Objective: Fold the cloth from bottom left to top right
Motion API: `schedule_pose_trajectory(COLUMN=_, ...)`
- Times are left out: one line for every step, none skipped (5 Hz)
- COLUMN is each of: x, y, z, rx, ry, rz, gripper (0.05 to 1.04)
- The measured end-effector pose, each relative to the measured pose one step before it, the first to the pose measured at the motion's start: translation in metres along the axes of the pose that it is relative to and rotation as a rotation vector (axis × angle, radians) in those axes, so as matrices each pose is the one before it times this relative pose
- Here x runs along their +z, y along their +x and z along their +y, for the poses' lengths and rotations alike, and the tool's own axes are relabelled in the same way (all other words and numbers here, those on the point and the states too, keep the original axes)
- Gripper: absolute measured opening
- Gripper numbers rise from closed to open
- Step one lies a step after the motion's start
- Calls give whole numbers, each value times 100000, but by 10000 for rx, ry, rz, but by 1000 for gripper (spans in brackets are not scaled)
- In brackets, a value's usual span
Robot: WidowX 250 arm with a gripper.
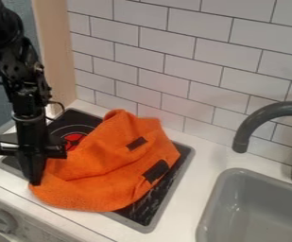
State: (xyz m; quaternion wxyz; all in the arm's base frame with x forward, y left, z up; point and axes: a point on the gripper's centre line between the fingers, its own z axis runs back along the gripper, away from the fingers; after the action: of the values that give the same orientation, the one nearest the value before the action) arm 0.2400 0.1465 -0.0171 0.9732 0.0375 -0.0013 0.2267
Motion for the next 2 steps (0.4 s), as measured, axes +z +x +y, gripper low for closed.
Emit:
schedule_pose_trajectory(x=2401, y=-68, z=205, rx=97, ry=-465, rz=-276, gripper=50)
schedule_pose_trajectory(x=2466, y=-281, z=389, rx=110, ry=-440, rz=-379, gripper=50)
